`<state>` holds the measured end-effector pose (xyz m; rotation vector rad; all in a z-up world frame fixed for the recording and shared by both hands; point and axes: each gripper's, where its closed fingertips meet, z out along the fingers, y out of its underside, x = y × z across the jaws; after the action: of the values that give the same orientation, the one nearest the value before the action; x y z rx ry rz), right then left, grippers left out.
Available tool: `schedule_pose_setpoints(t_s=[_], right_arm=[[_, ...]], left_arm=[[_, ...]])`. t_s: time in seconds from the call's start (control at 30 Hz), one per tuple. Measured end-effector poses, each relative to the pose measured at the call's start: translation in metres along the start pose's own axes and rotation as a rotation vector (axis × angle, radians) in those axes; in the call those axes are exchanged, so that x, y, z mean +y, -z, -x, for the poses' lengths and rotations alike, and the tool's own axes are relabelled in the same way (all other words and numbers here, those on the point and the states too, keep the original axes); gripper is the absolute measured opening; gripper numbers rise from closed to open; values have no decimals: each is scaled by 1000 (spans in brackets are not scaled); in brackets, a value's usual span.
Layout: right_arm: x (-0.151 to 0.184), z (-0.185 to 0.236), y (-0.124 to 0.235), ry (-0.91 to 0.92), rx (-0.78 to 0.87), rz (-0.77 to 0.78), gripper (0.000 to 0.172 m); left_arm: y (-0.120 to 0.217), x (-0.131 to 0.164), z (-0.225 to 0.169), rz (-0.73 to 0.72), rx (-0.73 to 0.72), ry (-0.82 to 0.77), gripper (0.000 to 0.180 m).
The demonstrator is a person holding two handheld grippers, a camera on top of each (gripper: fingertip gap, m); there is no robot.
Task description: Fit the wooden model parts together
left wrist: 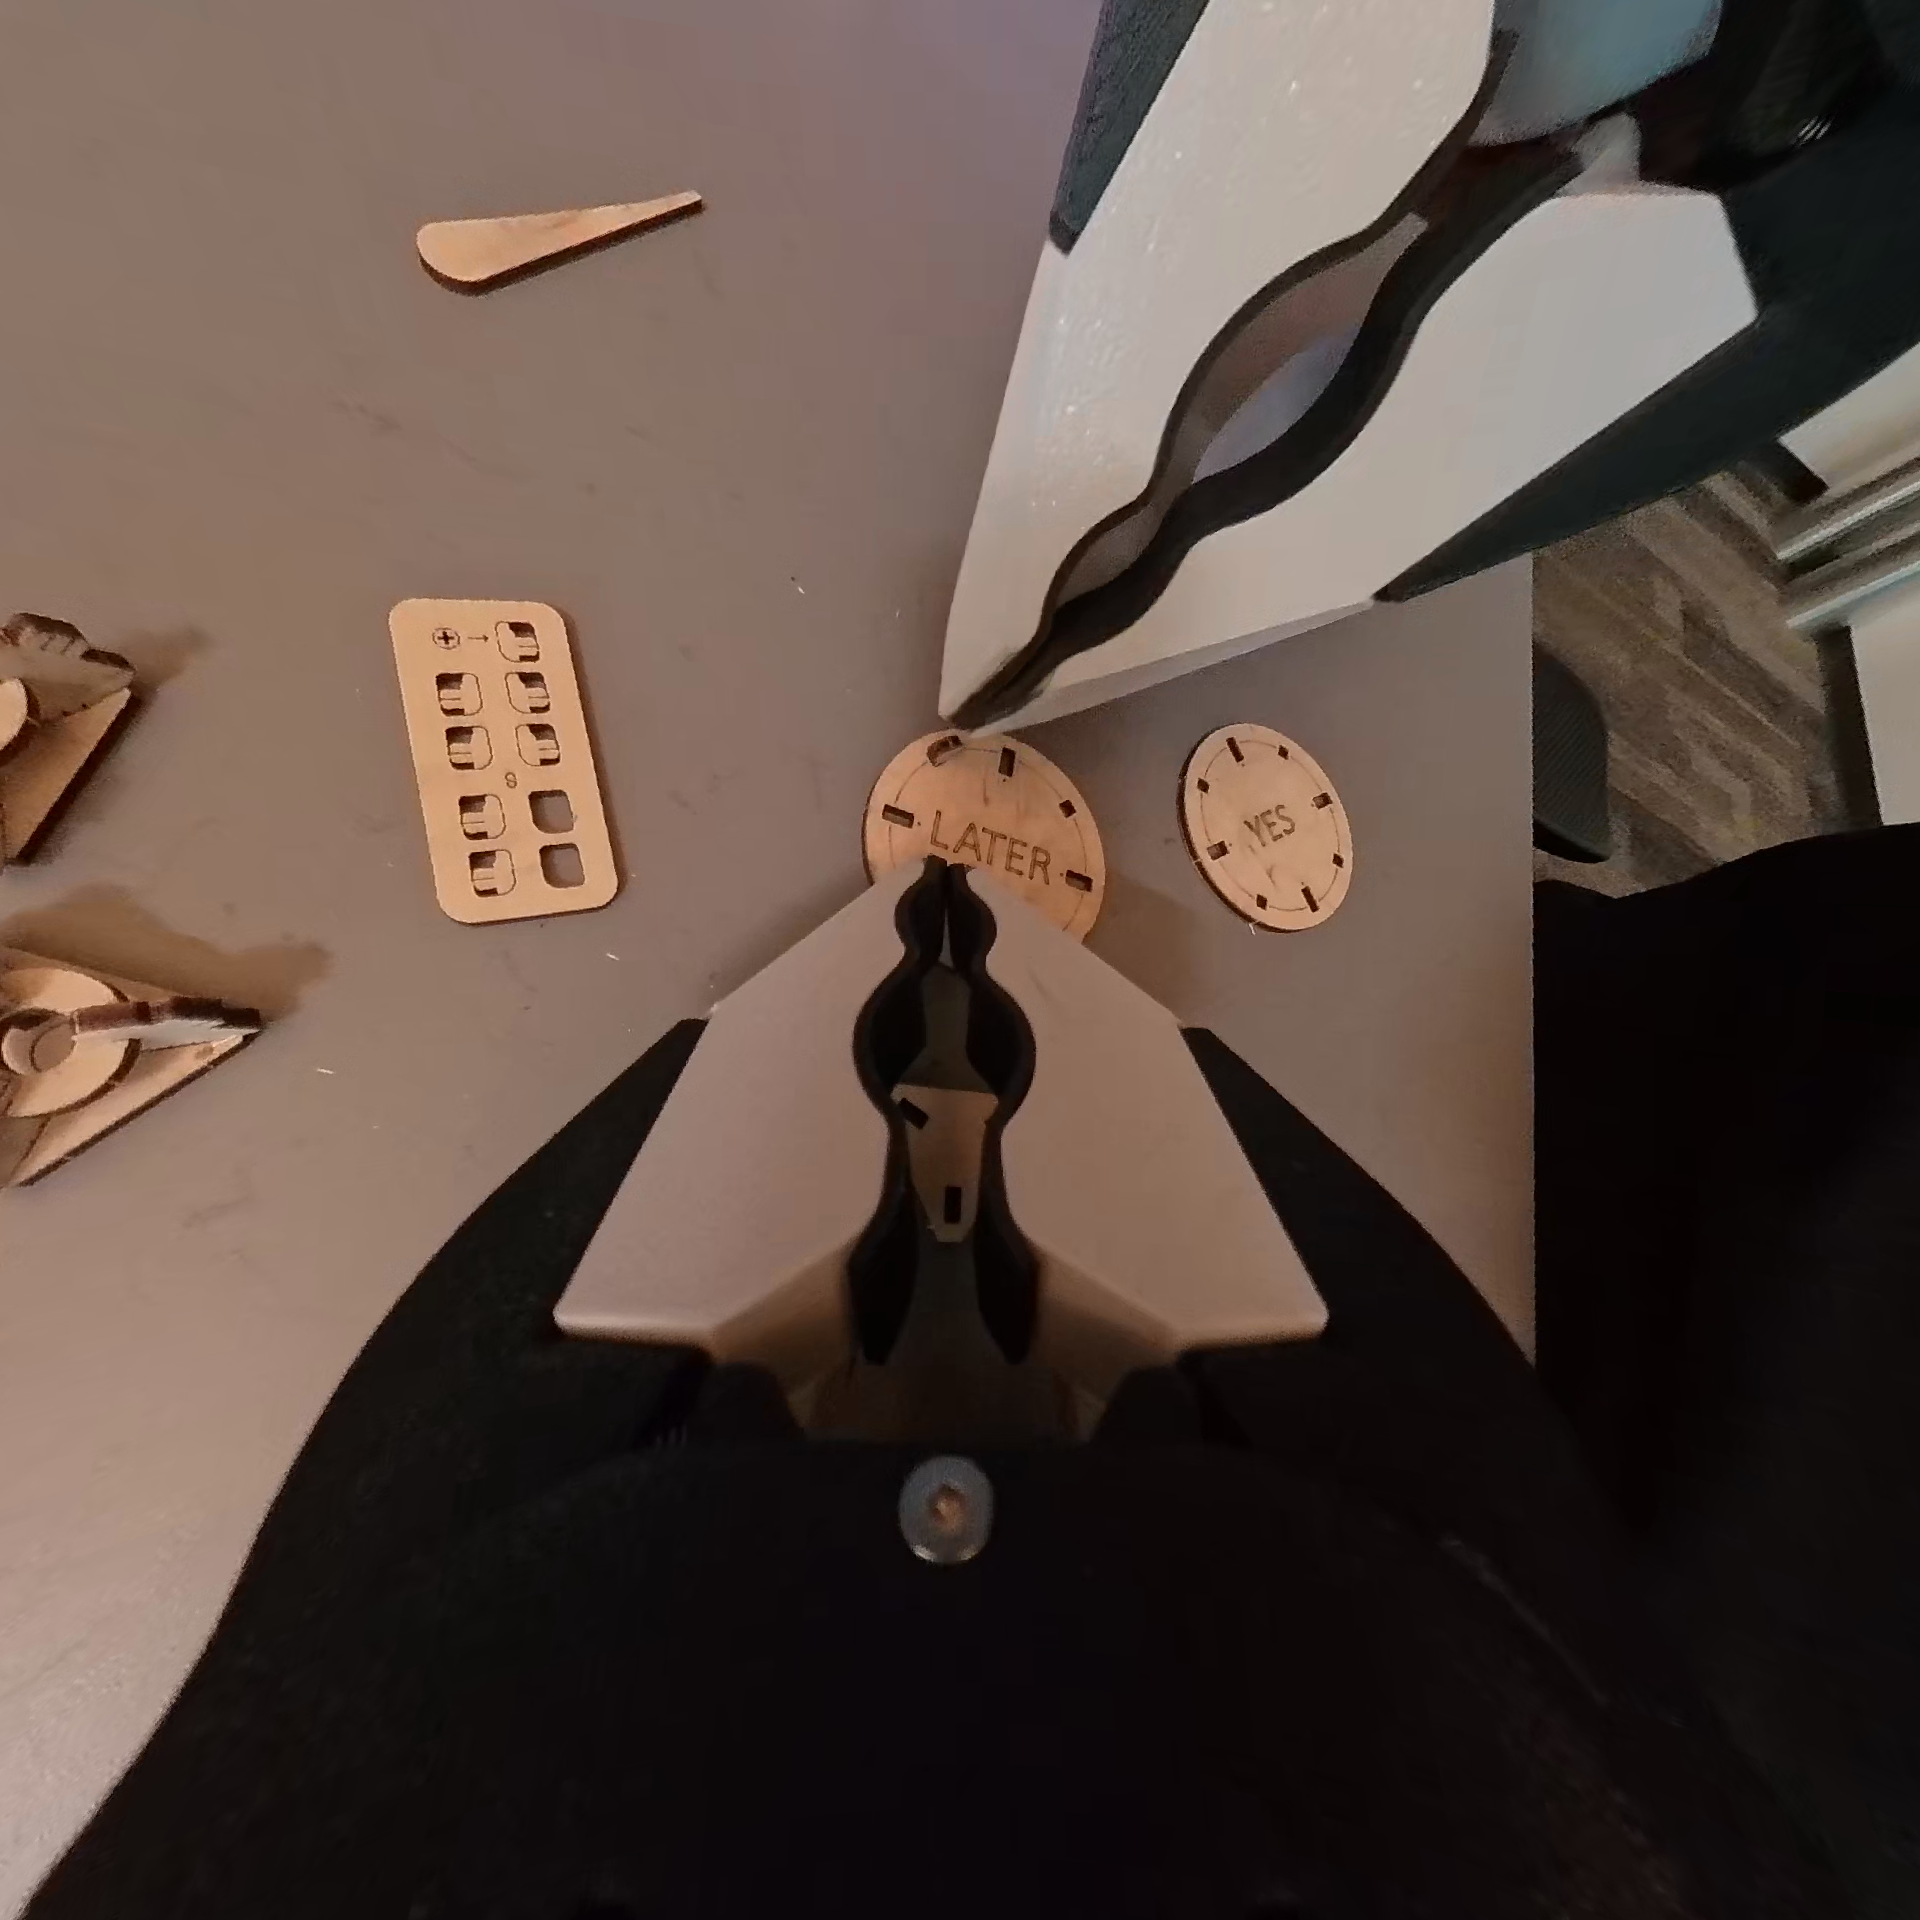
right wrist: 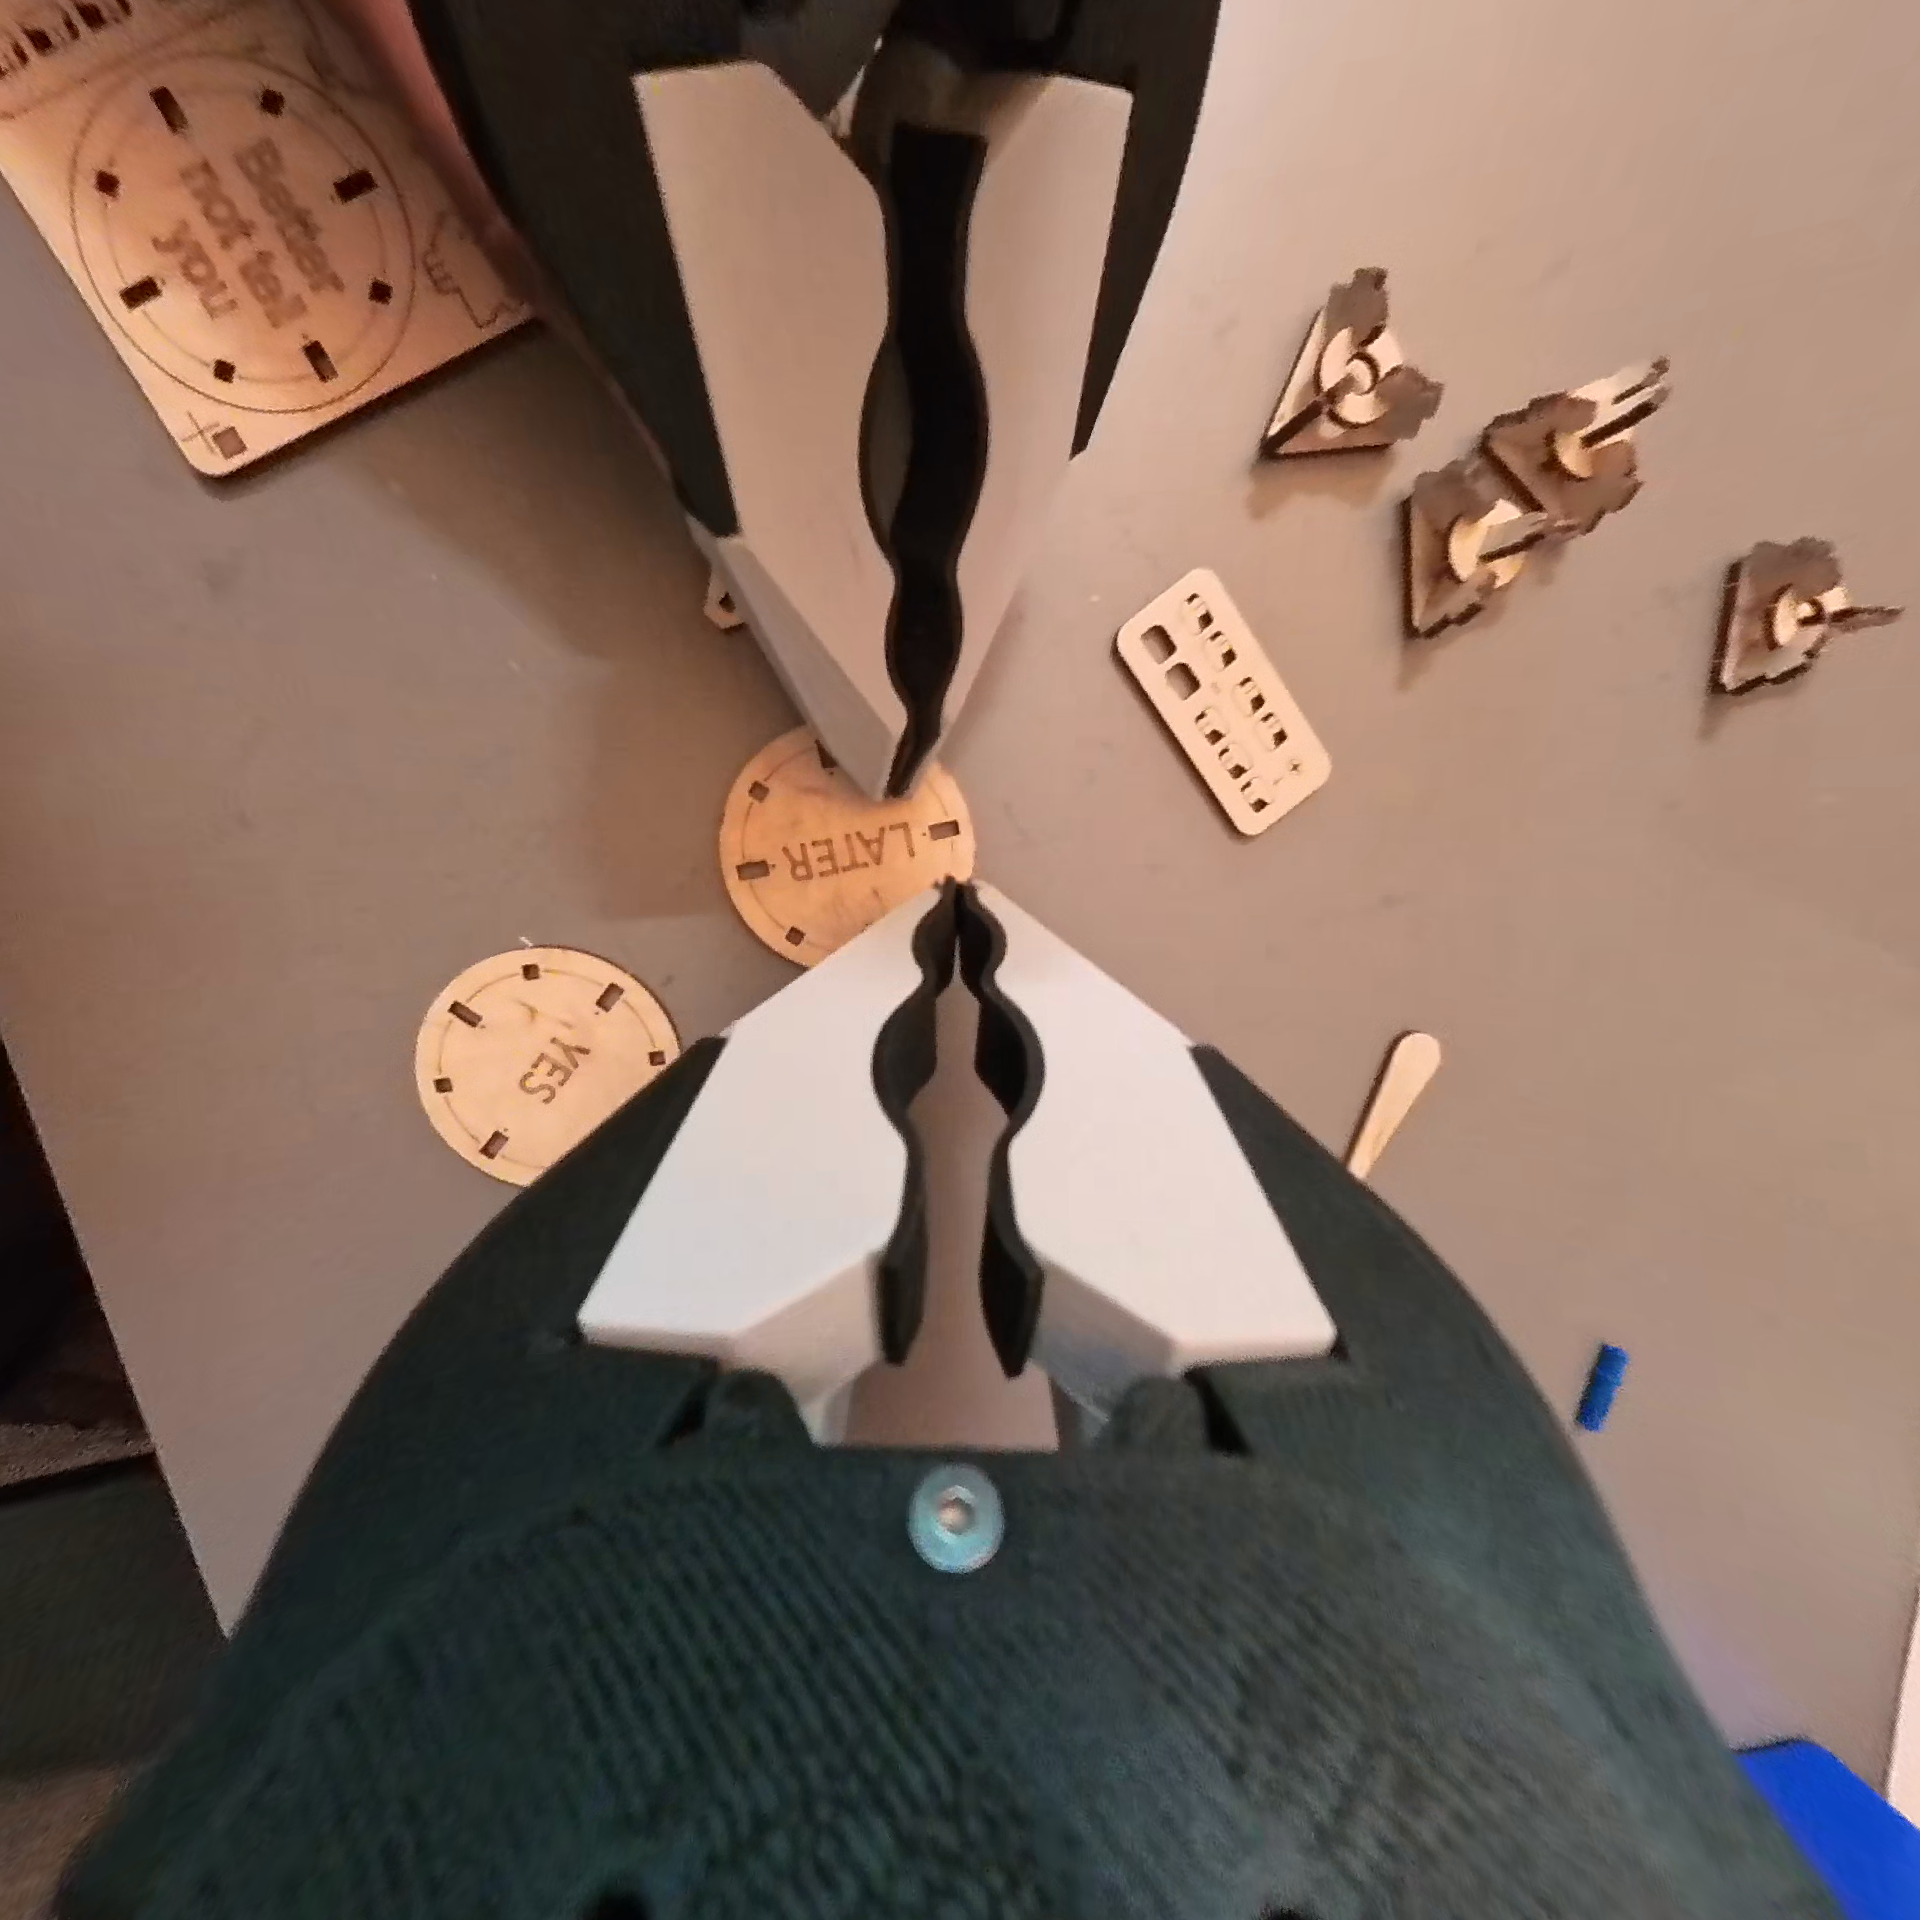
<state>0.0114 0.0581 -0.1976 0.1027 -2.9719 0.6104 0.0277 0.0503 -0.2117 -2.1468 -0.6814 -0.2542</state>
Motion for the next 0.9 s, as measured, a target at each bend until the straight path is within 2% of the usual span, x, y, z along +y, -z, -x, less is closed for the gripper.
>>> schedule_pose_setpoints(t_s=[0.13, 0.6, 0.77, 0.9], right_arm=[[7, 4, -12, 7, -10, 25, 0], [-1, -3, -2, -31, 6, -4, 0], [8, 0, -8, -32, 19, 38, 0], [-3, -1, -3, -45, 41, -5, 0]], left_arm=[[0, 0, 0, 0, 1, 2, 0], [0, 0, 0, 1, 0, 1, 0], [0, 0, 0, 2, 2, 3, 0], [-1, 0, 0, 4, -2, -4, 0]])
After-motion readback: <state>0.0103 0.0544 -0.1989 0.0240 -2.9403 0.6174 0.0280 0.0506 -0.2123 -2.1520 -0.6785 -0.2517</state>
